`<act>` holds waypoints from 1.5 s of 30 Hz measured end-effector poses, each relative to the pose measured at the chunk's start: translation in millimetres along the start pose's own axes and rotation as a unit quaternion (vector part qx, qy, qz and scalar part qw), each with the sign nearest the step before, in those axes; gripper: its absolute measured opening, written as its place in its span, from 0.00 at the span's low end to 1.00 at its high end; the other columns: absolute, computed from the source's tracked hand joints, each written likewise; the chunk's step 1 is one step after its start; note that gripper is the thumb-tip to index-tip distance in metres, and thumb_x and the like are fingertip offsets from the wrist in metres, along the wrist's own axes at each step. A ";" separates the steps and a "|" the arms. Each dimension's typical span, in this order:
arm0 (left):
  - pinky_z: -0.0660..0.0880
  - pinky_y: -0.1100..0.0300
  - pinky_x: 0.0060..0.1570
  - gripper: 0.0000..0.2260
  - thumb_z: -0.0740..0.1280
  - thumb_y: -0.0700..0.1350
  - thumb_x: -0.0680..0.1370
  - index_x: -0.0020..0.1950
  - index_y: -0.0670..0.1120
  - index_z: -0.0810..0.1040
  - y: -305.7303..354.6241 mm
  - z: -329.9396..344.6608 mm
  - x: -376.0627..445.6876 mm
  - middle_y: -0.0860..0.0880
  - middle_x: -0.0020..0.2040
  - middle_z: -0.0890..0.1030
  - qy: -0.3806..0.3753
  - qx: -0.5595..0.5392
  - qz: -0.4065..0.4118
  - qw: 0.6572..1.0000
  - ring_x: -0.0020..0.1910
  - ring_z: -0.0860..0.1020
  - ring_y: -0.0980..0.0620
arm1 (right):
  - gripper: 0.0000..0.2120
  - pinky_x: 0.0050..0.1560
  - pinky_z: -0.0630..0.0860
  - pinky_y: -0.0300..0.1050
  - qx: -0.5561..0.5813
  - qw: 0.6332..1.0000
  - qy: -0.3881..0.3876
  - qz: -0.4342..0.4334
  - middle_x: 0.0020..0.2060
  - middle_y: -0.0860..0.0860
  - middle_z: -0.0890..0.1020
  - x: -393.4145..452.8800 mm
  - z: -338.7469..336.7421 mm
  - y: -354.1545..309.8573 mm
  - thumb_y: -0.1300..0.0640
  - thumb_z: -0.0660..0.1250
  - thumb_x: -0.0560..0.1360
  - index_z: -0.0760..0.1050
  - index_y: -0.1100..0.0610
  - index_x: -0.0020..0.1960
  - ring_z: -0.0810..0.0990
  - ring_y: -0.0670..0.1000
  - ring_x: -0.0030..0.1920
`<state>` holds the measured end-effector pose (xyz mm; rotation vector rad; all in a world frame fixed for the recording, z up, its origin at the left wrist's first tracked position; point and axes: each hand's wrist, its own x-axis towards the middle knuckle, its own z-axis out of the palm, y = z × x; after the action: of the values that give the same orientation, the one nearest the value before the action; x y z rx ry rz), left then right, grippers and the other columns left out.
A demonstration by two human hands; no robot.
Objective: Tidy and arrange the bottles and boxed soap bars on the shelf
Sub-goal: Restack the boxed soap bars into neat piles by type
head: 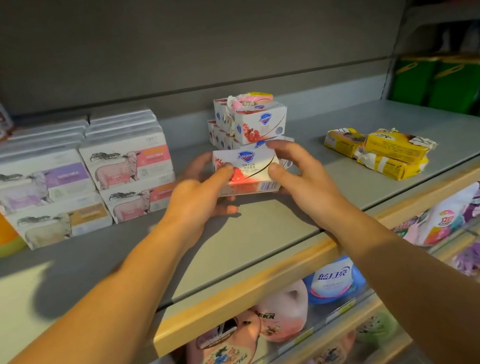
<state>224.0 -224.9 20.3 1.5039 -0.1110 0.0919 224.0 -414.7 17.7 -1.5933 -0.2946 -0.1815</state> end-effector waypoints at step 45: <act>0.79 0.61 0.30 0.10 0.72 0.48 0.76 0.46 0.40 0.83 5.5 -20.4 -8.7 0.43 0.35 0.84 -0.021 0.040 -0.058 0.997 0.29 0.80 0.51 | 0.11 0.29 0.75 0.42 -0.048 0.997 0.005 0.057 0.41 0.54 0.86 4.1 -2.5 5.9 0.49 0.65 0.78 0.79 0.57 0.50 0.82 0.54 0.33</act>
<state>215.0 -204.2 23.3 1.5892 -0.0546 -0.0282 229.8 -417.1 13.4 -1.6999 -0.1877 -0.1169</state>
